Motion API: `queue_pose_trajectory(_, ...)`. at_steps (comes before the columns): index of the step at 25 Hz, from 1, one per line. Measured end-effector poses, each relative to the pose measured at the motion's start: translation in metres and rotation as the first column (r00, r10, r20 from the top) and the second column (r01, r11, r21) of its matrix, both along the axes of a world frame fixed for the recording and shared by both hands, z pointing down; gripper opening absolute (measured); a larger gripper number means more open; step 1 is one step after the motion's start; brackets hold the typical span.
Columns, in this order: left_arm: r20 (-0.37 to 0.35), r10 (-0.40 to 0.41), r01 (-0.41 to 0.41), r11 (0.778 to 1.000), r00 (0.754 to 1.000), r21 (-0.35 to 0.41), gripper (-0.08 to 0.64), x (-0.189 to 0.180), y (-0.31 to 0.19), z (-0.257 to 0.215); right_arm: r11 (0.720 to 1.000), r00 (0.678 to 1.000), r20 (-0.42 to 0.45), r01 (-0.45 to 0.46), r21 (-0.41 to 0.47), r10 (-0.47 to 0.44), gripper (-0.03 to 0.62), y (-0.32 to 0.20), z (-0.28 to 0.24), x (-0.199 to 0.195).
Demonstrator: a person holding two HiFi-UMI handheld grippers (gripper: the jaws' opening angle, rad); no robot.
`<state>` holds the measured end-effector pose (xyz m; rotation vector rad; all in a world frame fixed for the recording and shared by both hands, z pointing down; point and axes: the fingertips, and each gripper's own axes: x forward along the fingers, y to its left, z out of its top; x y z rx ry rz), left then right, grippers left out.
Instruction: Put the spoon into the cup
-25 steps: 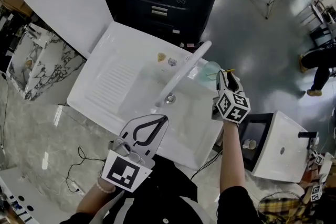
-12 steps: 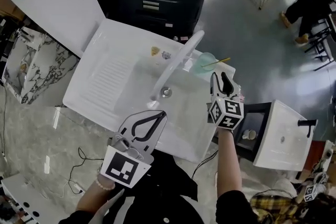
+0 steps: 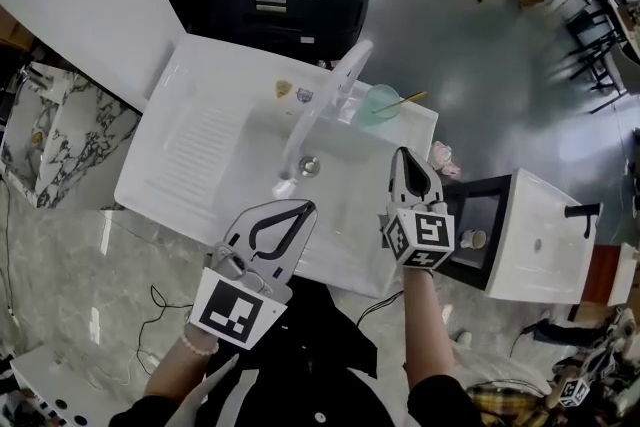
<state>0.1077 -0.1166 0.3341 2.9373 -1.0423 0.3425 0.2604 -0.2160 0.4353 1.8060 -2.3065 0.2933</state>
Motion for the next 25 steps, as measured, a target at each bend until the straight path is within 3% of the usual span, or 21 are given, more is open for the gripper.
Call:
queue_pose_trajectory(14, -0.009, 0.015, -0.015, 1.0, 1.0, 0.022, -0.003, -0.008, 0.0, -0.014, 0.995, 0.999, -0.023, 0.025, 0.101, -0.023, 0.002, 0.047, -0.063, -0.023)
queue_pose_trajectory(25, -0.033, 0.034, -0.033, 0.999, 0.999, 0.032, -0.003, 0.003, -0.001, -0.026, 0.991, 1.0, -0.02, 0.003, 0.133, -0.001, 0.001, 0.08, -0.091, -0.027)
